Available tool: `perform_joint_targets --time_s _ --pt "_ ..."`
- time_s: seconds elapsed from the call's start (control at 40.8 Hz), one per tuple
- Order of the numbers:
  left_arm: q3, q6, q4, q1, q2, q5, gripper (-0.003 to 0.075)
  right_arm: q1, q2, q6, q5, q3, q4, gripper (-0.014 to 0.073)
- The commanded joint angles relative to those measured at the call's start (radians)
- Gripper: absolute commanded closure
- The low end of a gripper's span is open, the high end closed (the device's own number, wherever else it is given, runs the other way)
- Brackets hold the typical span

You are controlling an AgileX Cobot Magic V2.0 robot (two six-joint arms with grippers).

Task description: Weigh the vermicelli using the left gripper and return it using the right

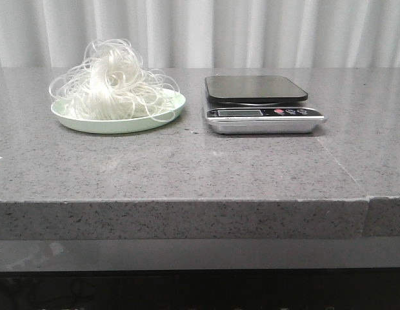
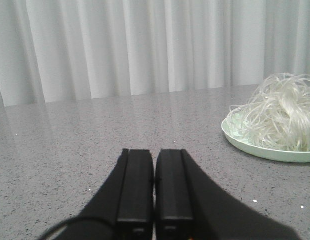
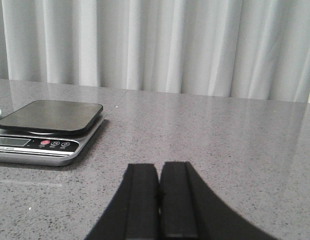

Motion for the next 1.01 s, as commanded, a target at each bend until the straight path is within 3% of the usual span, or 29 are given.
perform_joint_targets --time_s 0.0,0.27,0.613,0.809,0.981 --pt "0.005 -0.003 -0.008 -0.008 -0.021 -0.079 0.0574 -0.005 -0.003 0.0 -0.081 -0.01 -0.012 0.0452" --pt "0.005 -0.003 -0.008 -0.008 -0.021 -0.079 0.0574 -0.005 -0.003 0.0 -0.084 -0.01 -0.012 0.0452" --pt "0.005 -0.003 -0.008 -0.008 -0.021 -0.097 0.0574 -0.005 -0.003 0.0 -0.212 -0.025 -0.011 0.0452" --pt "-0.057 -0.007 -0.08 -0.012 -0.019 -0.228 0.0574 -0.005 -0.001 0.0 -0.036 -0.182 -0.011 0.0452" --pt "-0.263 -0.007 -0.09 -0.012 -0.01 -0.081 0.0574 -0.005 0.056 0.0 0.164 -0.383 -0.011 0.0452"
